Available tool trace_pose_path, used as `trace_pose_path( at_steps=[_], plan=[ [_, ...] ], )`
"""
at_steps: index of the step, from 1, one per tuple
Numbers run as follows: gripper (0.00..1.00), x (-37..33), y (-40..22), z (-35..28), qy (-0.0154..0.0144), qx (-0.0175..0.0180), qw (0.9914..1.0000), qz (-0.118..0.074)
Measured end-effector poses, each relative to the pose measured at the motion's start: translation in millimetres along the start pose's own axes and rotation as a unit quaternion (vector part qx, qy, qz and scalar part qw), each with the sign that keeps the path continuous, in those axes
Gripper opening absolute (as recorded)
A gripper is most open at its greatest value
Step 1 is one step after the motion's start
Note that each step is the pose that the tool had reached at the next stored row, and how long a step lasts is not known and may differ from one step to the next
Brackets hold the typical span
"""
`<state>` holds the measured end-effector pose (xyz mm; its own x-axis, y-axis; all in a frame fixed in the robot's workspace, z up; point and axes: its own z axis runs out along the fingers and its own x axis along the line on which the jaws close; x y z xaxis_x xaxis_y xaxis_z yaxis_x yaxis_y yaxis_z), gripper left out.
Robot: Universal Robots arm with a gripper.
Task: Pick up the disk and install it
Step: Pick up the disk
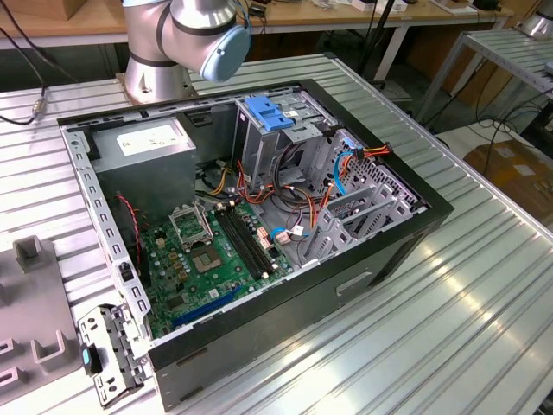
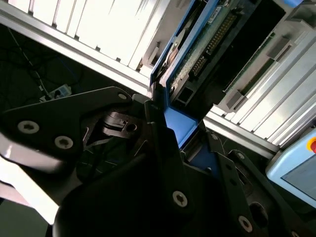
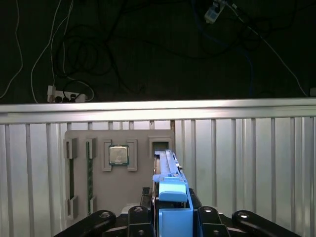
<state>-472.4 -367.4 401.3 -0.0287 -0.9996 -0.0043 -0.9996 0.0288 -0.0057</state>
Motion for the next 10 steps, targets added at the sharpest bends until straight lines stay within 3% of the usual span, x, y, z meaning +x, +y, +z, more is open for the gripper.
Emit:
trace_pose_path(
  at_steps=[7,10],
  plan=[
    [0.37,-0.1,-0.1,-15.0,0.0,0.0,1.0,0.0],
    [0.37,-0.1,-0.2,-26.2,0.0,0.0,1.0,0.0]
  ],
)
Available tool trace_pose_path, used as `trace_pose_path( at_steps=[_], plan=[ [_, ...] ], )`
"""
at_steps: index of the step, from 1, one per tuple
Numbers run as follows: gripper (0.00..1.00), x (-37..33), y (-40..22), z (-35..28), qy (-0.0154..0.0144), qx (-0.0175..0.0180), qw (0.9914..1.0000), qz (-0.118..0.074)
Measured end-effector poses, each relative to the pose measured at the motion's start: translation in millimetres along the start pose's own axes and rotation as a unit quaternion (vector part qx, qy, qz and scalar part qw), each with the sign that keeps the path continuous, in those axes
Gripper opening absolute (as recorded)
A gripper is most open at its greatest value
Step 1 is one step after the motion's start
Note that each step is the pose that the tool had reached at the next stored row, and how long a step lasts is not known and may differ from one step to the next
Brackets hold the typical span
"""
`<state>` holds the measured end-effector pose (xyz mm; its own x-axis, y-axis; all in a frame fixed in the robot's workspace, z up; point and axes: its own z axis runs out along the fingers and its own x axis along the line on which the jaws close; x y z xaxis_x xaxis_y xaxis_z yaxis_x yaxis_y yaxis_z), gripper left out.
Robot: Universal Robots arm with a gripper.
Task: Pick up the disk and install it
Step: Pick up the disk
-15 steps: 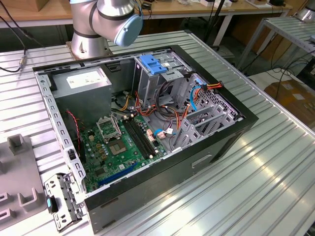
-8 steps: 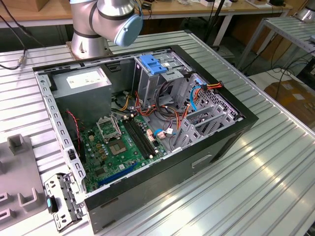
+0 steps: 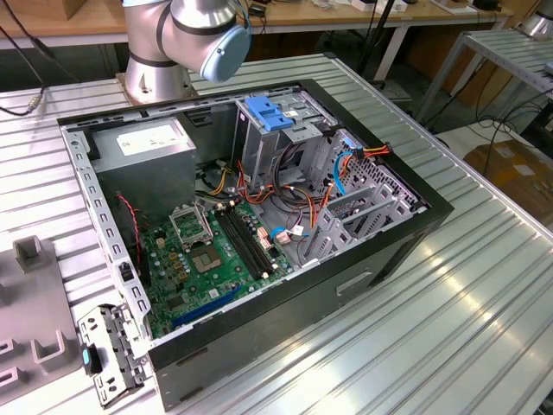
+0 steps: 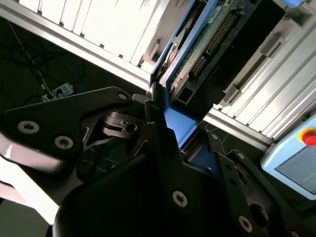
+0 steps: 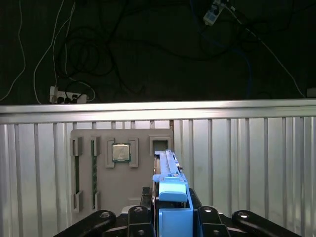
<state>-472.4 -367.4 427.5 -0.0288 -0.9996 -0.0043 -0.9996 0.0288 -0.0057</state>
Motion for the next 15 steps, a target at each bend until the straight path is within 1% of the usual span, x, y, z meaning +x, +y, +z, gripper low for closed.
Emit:
trace_pose_path(
  at_steps=[1,2,4,5,7,13,15],
  plan=[
    [0.37,0.0,0.0,-2.0,0.0,0.0001,1.0,0.0],
    [0.37,0.0,0.0,-5.5,0.0,0.0,1.0,0.0],
    [0.37,0.0,0.0,-9.1,0.0,0.0,1.0,0.0],
    [0.37,0.0,-0.1,-12.4,0.0,0.0,1.0,0.0],
    [0.37,-0.1,-0.1,-16.8,0.0,0.0,1.0,0.0],
    [0.37,-0.1,-0.1,-26.6,0.0,0.0,1.0,0.0],
    [0.37,-0.1,-0.2,-32.4,0.0,0.0,1.0,0.0]
  ],
)
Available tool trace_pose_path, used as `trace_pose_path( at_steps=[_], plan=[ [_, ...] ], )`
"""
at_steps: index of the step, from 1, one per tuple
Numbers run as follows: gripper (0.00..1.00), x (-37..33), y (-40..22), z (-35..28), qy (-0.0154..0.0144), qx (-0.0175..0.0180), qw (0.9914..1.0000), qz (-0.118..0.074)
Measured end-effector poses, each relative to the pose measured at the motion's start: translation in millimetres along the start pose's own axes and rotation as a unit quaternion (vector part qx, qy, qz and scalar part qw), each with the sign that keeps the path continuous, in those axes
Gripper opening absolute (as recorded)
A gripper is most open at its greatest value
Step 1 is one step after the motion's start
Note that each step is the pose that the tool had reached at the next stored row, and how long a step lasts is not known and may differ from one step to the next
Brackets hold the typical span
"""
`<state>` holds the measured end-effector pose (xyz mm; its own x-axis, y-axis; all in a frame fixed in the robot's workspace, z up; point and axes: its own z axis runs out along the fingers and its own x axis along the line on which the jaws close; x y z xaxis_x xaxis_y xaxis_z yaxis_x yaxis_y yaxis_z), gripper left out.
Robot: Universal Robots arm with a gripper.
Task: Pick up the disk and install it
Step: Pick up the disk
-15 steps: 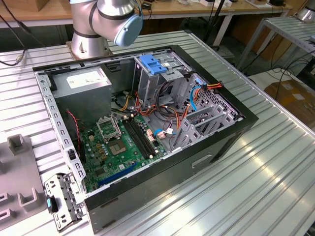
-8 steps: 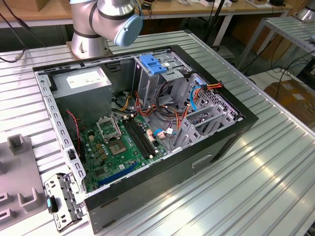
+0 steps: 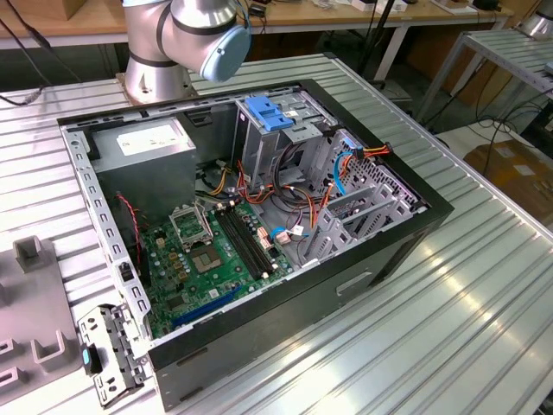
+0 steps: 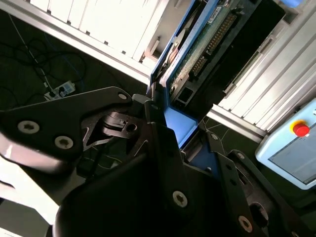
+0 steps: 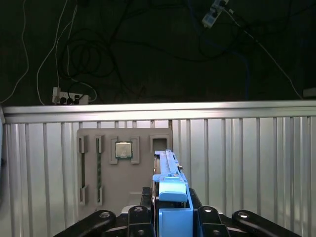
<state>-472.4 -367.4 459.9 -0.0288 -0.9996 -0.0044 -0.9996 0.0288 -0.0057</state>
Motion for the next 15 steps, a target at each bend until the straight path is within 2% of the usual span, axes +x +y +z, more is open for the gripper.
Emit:
trace_pose_path(
  at_steps=[5,15],
  plan=[
    [0.37,-0.1,-0.1,-15.0,0.0,-0.0001,1.0,0.0],
    [0.37,-0.2,-0.4,-30.2,0.0,-0.0003,1.0,0.0]
  ],
)
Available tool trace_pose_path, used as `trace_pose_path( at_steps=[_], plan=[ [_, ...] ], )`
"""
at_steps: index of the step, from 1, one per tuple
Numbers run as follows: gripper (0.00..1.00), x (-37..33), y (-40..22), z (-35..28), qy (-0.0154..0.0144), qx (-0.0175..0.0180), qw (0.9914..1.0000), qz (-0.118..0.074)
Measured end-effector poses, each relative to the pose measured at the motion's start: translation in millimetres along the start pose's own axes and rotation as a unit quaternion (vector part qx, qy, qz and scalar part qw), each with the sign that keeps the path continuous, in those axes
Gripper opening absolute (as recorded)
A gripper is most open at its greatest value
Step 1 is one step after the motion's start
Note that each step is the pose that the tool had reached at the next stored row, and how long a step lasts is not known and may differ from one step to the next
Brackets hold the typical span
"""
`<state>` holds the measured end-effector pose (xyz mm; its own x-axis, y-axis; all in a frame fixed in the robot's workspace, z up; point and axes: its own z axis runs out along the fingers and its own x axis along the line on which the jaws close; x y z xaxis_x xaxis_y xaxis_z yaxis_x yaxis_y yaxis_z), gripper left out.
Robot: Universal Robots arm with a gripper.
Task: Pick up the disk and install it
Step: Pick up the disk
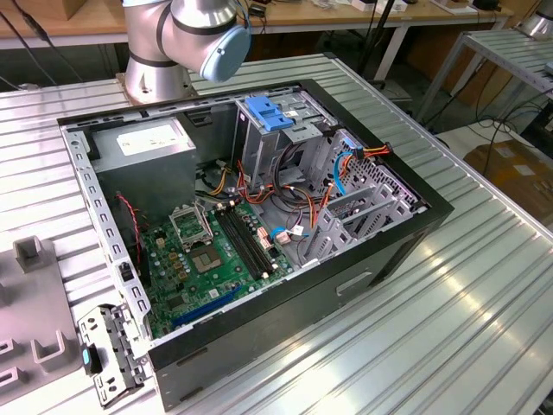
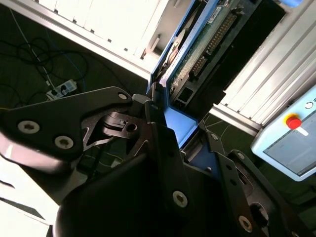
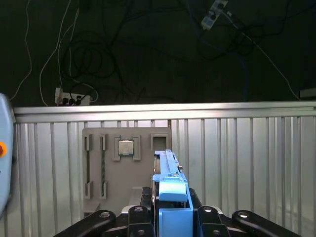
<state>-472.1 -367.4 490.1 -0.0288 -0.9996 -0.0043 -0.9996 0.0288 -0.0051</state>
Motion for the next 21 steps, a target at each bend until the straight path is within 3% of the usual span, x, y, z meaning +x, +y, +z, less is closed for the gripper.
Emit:
trace_pose_path(
  at_steps=[6,16,21],
  plan=[
    [0.37,0.0,-0.1,-1.5,0.0,0.0001,1.0,0.0],
    [0.37,-0.3,-12.4,-1.4,-0.0001,0.0001,1.0,0.0],
    [0.37,-0.6,-21.3,-1.4,0.0,0.0,1.0,0.0]
  ],
)
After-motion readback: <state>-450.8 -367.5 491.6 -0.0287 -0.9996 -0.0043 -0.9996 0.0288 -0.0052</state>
